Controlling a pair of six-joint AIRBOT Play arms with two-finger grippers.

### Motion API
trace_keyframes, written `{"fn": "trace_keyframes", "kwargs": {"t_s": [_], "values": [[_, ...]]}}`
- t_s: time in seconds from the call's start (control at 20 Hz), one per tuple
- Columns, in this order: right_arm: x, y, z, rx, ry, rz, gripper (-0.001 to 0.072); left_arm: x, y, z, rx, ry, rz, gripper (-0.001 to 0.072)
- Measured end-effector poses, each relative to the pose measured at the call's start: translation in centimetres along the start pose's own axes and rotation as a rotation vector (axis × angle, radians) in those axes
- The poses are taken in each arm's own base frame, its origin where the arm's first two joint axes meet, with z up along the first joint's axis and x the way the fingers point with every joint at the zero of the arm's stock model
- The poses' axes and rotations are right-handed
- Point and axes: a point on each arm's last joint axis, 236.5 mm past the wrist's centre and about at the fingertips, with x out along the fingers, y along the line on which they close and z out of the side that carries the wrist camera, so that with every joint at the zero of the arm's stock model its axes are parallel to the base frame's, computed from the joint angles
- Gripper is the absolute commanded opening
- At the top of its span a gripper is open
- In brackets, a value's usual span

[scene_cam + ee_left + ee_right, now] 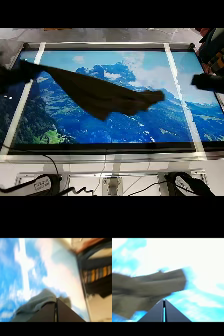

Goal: Fold the clothes and pants, and hang the long-sleeved shirts on hangers.

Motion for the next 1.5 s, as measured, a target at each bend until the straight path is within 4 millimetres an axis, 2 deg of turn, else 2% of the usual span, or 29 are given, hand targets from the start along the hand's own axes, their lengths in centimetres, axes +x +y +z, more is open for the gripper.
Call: {"fn": "trace_keyframes", "kwargs": {"t_s": [0.1, 0.2, 0.3, 0.4, 0.45, 0.55, 0.6, 0.65, 0.7, 0.9, 1.05, 1.15, 1.3, 1.4, 1.5], "values": [[-2.1, -1.1, 1.7, 0.003, -0.045, -0.031, 0.001, -2.7, -3.7, 1.9, 0.09, -0.073, -0.009, 0.0013], [-3.4, -1.3, 2.3, 0.005, -0.059, -0.04, 0.0009, -4.6, -6.1, 2.4, 0.175, -0.107, 0.013, 0.0013], [-3.2, -1.4, 0.9, 0.015, -0.005, -0.033, 0.0009, -5.8, -6.9, 2.2, 0.248, -0.11, 0.065, 0.0014], [-1.4, 0.1, -2.0, 0.045, 0.092, 0.051, 0.001, -6.6, -6.7, 1.8, 0.304, -0.099, 0.128, 0.0013], [-0.2, 1.6, -3.7, 0.06, 0.145, 0.12, 0.0012, -6.9, -6.4, 1.6, 0.317, -0.09, 0.155, 0.0013], [2.5, 6.3, -7.8, 0.098, 0.262, 0.299, 0.0014, -7.2, -5.7, 1.3, 0.334, -0.073, 0.193, 0.0014], [3.9, 9.0, -9.7, 0.111, 0.315, 0.378, 0.0117, -7.2, -5.4, 1.2, 0.337, -0.066, 0.205, 0.0014], [5.1, 11.4, -11.6, 0.114, 0.361, 0.436, 0.0392, -7.3, -5.1, 1.1, 0.338, -0.058, 0.216, 0.0014], [6.3, 13.7, -13.4, 0.111, 0.399, 0.481, 0.0483, -7.2, -4.9, 1.0, 0.336, -0.053, 0.221, 0.0014], [10.9, 23.7, -19.9, 0.084, 0.534, 0.601, 0.0482, -7.0, -3.8, 0.8, 0.324, -0.034, 0.239, 0.0014], [13.9, 29.2, -22.8, 0.094, 0.617, 0.643, 0.0478, -6.7, -3.0, 0.7, 0.311, -0.022, 0.244, 0.0014], [15.8, 31.9, -23.9, 0.115, 0.663, 0.658, 0.0476, -6.5, -2.5, 0.7, 0.302, -0.014, 0.247, 0.0014], [18.2, 34.7, -24.9, 0.149, 0.711, 0.672, 0.0474, -6.2, -1.7, 0.6, 0.288, -0.004, 0.249, 0.0014], [19.1, 36.3, -25.6, 0.158, 0.738, 0.688, 0.0445, -6.0, -1.1, 0.6, 0.279, 0.003, 0.251, 0.0014], [20.0, 37.5, -26.2, 0.167, 0.749, 0.695, 0.0445, -5.7, -0.6, 0.5, 0.268, 0.01, 0.252, 0.0014]]}}
